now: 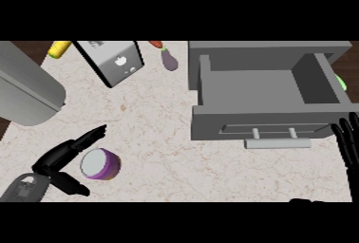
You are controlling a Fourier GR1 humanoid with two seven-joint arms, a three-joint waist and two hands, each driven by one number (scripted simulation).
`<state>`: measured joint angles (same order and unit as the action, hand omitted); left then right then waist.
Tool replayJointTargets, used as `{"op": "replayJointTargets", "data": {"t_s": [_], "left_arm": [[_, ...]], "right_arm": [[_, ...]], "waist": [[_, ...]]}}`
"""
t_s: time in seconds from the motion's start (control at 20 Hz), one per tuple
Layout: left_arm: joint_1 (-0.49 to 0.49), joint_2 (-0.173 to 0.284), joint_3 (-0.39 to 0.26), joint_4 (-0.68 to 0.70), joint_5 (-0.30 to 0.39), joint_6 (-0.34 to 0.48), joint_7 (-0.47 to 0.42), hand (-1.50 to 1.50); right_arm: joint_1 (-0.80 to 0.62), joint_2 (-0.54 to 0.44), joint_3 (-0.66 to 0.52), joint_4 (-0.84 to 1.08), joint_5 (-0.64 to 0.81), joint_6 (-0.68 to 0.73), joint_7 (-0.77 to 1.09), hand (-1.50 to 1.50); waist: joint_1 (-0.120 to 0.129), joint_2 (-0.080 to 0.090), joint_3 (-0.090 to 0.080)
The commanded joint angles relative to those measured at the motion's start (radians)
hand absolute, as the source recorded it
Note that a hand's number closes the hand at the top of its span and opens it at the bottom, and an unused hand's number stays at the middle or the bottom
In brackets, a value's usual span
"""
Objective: Pick up the can, place it into the drawer and close the drawer
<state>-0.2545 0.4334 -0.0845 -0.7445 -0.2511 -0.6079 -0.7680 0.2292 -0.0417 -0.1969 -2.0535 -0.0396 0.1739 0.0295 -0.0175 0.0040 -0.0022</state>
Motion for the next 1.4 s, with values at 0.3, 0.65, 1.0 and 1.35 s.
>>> {"op": "replayJointTargets", "data": {"t_s": [0.3,0.65,1.0,1.35], "left_arm": [[-0.094,-0.012,-0.054,0.166,-0.013,-0.078,-0.189,-1.50],[-0.154,-0.073,-0.081,0.240,-0.009,-0.045,-0.173,-1.50],[-0.170,-0.116,-0.097,0.221,0.013,-0.033,-0.113,-1.50],[-0.122,-0.102,-0.149,0.160,0.006,-0.059,-0.145,-1.50]], "right_arm": [[0.049,0.000,0.006,-0.114,-0.033,0.015,0.081,-1.50],[0.007,0.015,0.017,-0.041,0.008,-0.002,0.037,-1.50],[0.113,0.039,0.039,-0.159,-0.017,0.000,0.051,-1.50],[0.021,-0.037,-0.072,-0.101,-0.088,0.033,0.090,-1.50]], "waist": [[-0.005,-0.001,0.000],[-0.002,0.002,0.000],[-0.001,-0.003,0.001],[0.010,-0.004,0.002]]}}
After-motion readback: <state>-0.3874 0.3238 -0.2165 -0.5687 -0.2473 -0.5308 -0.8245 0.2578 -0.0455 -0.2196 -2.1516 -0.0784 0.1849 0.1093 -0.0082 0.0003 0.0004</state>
